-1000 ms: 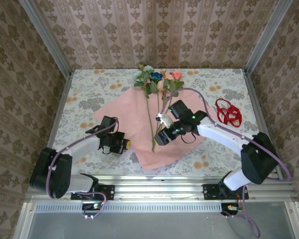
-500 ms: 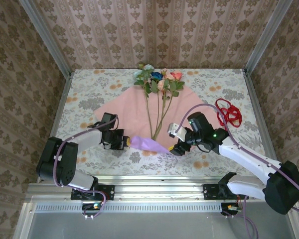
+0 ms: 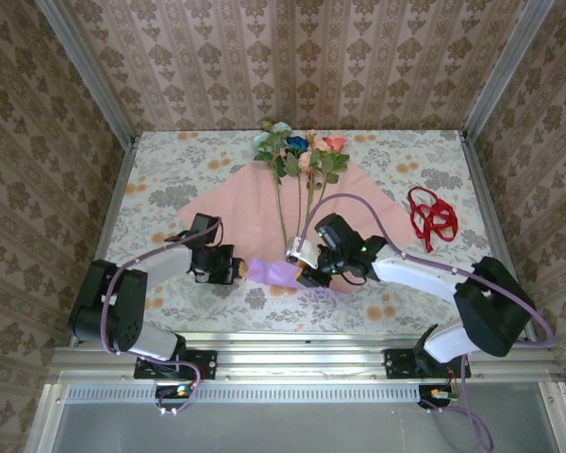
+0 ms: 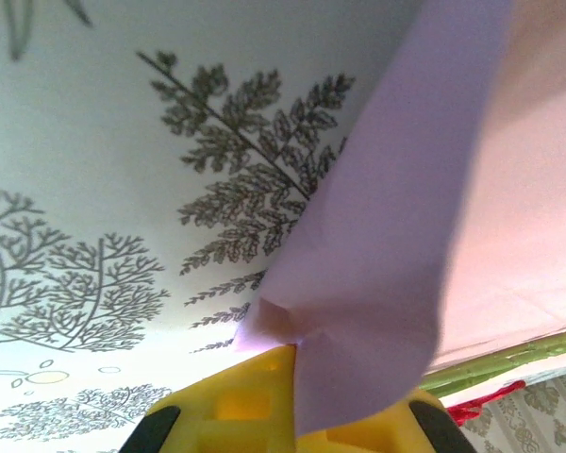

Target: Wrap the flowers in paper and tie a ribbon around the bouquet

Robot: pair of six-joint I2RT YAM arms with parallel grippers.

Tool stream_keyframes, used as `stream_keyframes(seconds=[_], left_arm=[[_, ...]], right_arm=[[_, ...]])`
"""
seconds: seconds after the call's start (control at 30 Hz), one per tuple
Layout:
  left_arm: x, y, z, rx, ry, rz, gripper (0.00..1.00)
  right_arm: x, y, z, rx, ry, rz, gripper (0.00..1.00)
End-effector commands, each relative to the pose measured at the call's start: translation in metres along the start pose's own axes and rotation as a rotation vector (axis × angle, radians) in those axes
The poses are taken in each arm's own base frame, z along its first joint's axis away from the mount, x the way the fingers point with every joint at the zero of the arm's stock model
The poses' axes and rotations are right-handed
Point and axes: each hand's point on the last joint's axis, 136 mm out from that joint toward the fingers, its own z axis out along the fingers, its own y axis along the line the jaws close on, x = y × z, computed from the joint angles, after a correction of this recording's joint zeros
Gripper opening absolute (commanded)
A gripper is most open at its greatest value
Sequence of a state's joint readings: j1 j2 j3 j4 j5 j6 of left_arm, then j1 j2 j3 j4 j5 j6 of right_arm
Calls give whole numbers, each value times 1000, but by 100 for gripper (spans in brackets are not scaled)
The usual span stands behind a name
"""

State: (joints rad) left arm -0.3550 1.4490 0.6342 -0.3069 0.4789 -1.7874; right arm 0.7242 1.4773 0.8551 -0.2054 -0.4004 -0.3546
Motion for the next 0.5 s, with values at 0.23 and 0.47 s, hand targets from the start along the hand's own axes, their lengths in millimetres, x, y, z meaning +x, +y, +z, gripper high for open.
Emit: stream_keyframes(seconds=[0.23, 0.47], left_arm=[[-14, 4, -26, -5, -37, 17, 19], [-16, -12, -53, 58, -103, 186, 49]], right_arm=[[3, -39, 8, -61, 84, 289, 0], [15, -64, 25, -52, 179, 462, 0]])
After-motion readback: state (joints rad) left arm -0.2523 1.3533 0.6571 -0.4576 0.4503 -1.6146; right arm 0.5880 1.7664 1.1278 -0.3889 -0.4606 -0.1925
